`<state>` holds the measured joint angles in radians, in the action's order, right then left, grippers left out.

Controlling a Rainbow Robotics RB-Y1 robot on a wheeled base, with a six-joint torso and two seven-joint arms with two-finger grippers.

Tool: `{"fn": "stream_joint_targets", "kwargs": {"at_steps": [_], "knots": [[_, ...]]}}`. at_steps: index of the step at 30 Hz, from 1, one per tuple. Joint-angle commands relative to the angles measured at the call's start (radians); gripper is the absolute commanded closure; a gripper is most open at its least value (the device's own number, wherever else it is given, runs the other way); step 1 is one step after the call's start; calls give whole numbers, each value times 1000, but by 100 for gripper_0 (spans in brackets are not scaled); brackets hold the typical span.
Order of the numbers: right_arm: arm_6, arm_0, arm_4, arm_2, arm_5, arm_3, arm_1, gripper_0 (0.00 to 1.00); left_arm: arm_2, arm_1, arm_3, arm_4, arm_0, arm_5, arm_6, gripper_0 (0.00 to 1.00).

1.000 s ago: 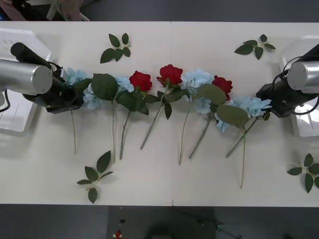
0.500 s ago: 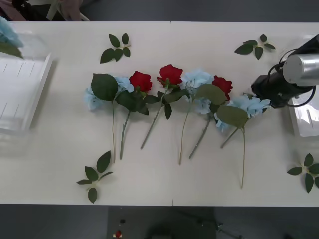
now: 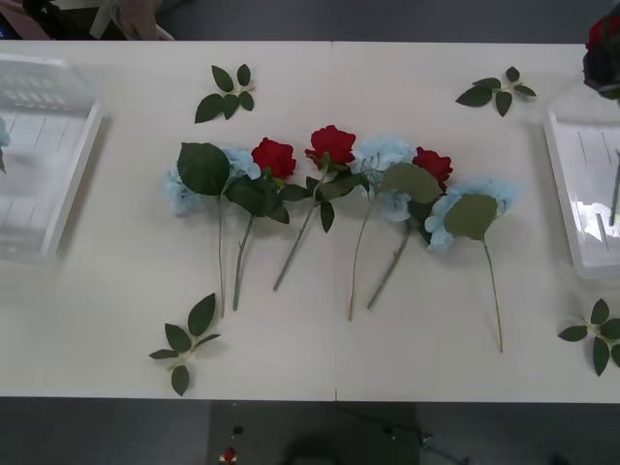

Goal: Put the red flowers into the right box and the blue flowers into the left box

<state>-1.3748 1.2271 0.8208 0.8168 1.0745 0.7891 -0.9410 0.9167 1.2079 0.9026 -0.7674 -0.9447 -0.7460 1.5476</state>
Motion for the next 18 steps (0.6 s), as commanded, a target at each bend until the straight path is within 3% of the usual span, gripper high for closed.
{"fn": "stream_joint_targets", "kwargs": {"at_steps": [1, 6, 9, 13, 16, 18], "knots": [[-95, 8, -51, 4, -76, -87, -16, 100, -16, 27, 4, -4, -11, 22, -43, 23], [-136, -29, -86, 4, -255, -246, 27, 100, -15, 71, 104, -135, -11, 20, -27, 14], [-136, -51, -135, 4, -355, -301, 47, 100, -24, 113, 237, -302, -14, -23, -26, 13], [-136, -67, -201, 4, -415, -320, 56, 100, -91, 88, 303, -497, -16, -121, -47, 13], [-138, -80, -201, 4, -438, -323, 54, 56, -124, 15, 306, -606, -16, -171, -126, 3], [-138, -87, -201, 5, -458, -329, 54, 40, -124, -41, 312, -636, -9, -185, -179, 0]]}}
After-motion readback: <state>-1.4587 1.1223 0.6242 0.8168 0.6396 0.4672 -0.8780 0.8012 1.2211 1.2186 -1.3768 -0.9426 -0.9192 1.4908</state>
